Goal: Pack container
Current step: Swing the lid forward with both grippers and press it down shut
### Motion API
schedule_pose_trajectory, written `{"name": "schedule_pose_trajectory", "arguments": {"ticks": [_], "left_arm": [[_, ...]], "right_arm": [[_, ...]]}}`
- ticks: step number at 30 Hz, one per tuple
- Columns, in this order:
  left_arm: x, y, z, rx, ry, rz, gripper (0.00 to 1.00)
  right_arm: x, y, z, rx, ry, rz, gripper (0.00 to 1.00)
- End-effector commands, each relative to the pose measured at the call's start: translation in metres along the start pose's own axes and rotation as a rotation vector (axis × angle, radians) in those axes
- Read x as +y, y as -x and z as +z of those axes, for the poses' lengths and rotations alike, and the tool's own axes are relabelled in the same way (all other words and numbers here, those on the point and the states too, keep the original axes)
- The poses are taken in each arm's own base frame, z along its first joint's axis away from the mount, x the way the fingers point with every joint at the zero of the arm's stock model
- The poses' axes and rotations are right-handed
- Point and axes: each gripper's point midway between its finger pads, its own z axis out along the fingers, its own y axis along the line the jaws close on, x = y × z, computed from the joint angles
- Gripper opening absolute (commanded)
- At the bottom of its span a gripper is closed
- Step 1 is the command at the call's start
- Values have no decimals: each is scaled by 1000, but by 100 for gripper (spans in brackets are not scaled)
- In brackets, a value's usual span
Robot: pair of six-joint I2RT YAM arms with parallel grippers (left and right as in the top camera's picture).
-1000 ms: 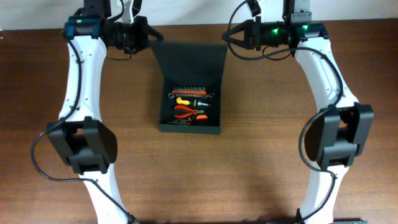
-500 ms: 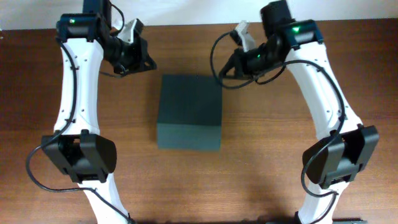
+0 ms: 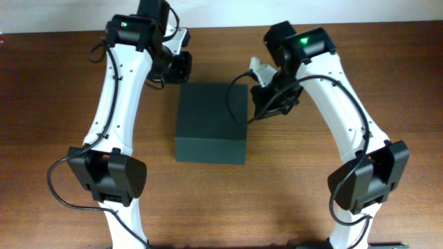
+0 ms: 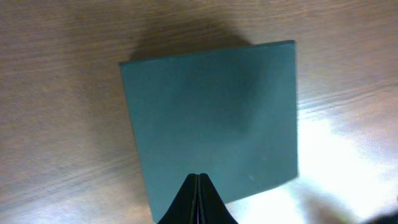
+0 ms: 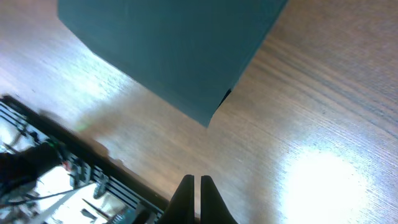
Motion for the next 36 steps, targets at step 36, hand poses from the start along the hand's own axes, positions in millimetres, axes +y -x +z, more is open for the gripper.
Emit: {"name": "schedule_pose_trajectory", "arguments": {"ticks": [36], "left_arm": [[38, -73, 133, 234, 58, 40, 3]], "right_arm": [[-17, 41, 160, -219, -267, -259, 4]]}}
